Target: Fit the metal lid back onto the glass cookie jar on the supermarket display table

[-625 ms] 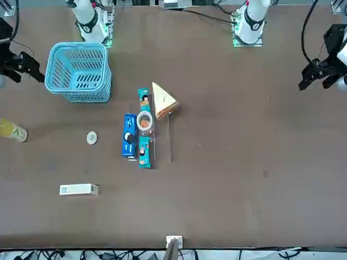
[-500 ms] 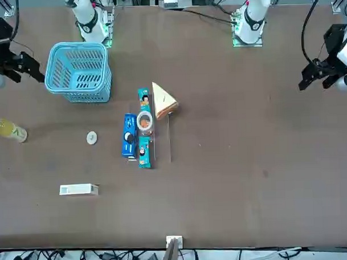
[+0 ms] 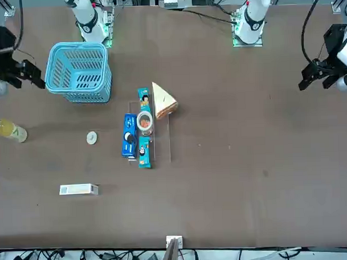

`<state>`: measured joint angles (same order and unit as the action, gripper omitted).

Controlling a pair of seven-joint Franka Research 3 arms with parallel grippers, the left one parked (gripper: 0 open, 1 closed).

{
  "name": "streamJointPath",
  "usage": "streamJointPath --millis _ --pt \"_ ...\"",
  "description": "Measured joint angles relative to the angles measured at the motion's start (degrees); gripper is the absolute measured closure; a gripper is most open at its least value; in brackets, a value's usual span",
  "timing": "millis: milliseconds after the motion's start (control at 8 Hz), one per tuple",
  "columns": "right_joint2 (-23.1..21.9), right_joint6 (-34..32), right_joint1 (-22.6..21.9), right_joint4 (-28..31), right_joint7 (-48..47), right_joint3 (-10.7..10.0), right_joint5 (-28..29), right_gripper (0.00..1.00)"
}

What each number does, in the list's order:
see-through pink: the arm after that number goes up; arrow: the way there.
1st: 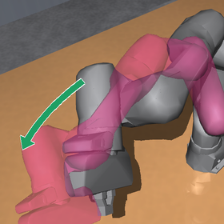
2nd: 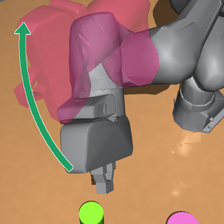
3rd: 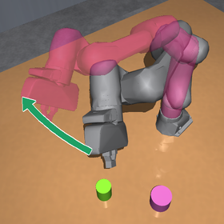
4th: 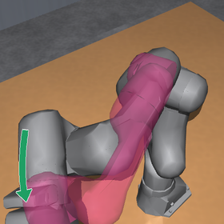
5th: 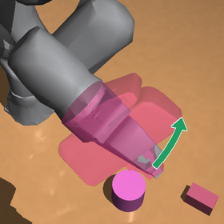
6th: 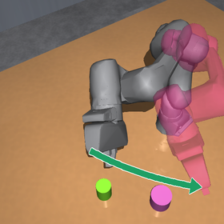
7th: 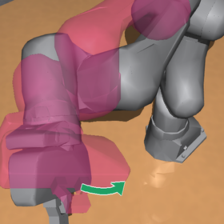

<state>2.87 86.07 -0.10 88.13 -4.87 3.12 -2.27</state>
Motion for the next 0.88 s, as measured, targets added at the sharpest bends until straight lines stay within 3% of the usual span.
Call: streamJointPath --millis 625,875 --pt "16.46 16.75 -0.11 1.69 -0.3 0.27 -0.04 0.0" --pt "21.06 25.4 0.01 4.21 -0.6 0.27 -0.04 0.0"
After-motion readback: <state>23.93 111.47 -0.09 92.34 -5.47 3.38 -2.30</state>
